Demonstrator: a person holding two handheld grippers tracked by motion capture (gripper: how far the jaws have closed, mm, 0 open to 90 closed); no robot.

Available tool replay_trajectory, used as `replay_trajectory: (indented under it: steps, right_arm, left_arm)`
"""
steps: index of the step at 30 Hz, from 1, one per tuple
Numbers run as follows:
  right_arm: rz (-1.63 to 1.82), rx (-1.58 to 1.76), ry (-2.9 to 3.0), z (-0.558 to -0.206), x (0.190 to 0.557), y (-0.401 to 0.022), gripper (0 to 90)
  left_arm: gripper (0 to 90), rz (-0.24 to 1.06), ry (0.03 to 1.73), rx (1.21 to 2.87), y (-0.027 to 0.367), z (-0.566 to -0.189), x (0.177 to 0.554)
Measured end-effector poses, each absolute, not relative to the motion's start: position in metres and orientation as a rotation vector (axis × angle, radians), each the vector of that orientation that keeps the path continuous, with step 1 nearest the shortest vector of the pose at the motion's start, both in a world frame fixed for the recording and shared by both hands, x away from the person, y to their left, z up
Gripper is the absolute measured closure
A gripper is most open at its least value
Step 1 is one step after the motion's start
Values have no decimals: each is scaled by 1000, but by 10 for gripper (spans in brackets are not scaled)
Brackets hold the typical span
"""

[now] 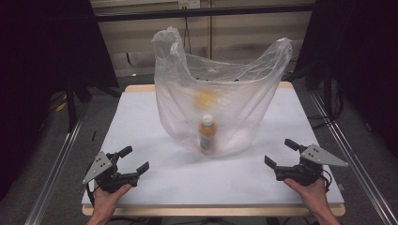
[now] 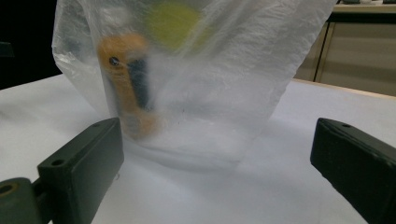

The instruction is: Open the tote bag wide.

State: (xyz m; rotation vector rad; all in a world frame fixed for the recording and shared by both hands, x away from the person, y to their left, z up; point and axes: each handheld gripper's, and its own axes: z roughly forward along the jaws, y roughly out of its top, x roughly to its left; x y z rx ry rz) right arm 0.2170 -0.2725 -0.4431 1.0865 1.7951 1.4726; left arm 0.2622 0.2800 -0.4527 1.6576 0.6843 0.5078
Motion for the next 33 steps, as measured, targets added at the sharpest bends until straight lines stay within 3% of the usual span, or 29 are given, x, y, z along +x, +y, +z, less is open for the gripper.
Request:
replay_trajectory:
  steps: [9,15,18,24,28,33]
  right_arm:
    - [1481,1069,1802,-442,218,-274,57]
    - [1499,1063,1847,-442,221,-273,210]
    - [1540,1042,1865,-441,223,-273,334]
    - [1585,1029,1882,-439,230,-268,479]
    - [1605,1020,1895,-434,232,-264,563]
    - [1600,1031,1973,-429,237,-259,729]
  left_arm:
    - [171,484,698,1649,274,-453,263]
    - [329,488,654,1718,266,-447,264]
    - [367,466,654,1725,259,-447,266]
    - [556,439,606,1741,249,-439,267]
    - [634,354,588,1761,239,-434,268]
    - [759,279,587,1797,232,-423,272]
